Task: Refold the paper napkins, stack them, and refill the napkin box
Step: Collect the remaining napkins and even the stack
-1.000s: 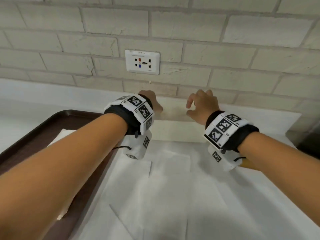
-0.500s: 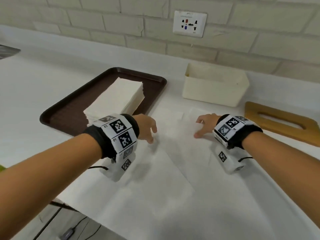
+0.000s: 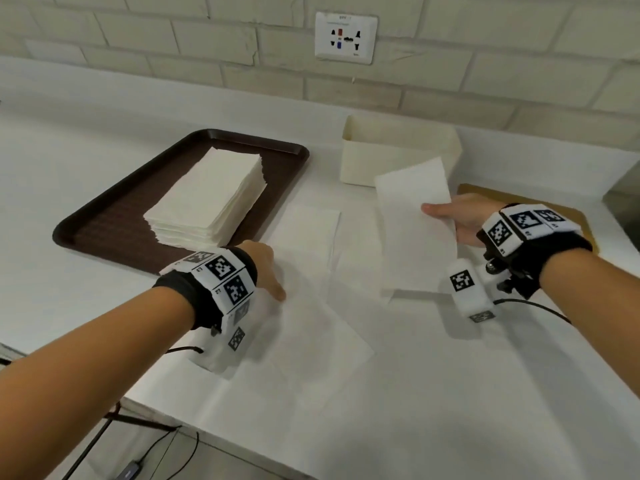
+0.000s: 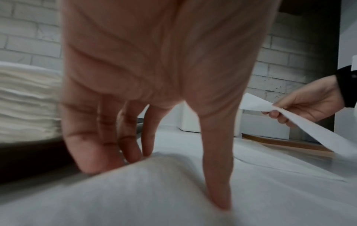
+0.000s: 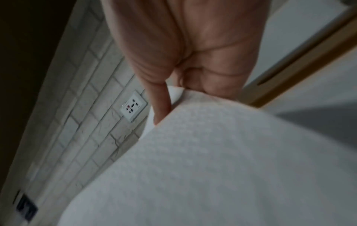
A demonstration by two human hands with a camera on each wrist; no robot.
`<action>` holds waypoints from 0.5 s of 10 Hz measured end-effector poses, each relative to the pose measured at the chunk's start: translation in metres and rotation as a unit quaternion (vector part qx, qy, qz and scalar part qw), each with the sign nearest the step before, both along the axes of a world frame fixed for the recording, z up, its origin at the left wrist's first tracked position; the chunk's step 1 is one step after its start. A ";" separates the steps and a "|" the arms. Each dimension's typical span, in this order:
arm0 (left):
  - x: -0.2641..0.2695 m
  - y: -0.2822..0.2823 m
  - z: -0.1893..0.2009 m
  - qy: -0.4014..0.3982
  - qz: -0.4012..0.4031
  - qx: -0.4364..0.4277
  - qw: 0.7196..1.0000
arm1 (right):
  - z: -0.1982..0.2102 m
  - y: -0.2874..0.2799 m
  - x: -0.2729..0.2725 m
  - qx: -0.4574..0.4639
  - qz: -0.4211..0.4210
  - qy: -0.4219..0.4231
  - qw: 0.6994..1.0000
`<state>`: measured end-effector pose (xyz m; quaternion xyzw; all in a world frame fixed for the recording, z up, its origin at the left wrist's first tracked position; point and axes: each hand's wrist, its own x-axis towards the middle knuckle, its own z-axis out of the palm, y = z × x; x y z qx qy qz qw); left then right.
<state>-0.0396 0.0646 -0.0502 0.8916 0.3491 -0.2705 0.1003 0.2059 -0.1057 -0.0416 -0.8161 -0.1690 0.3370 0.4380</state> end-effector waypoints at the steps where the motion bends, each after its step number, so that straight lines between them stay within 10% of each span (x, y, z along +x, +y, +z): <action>1: 0.000 0.001 0.000 -0.005 0.006 0.002 1.000 | -0.015 0.007 0.001 0.051 -0.069 0.041 0.995; 3: -0.001 0.001 -0.004 -0.046 0.022 -0.036 0.998 | -0.029 0.020 -0.033 -0.092 -0.034 -0.026 0.995; 5: -0.009 -0.001 0.000 -0.113 0.034 -0.070 0.991 | -0.030 0.026 -0.059 -0.331 0.084 -0.277 0.898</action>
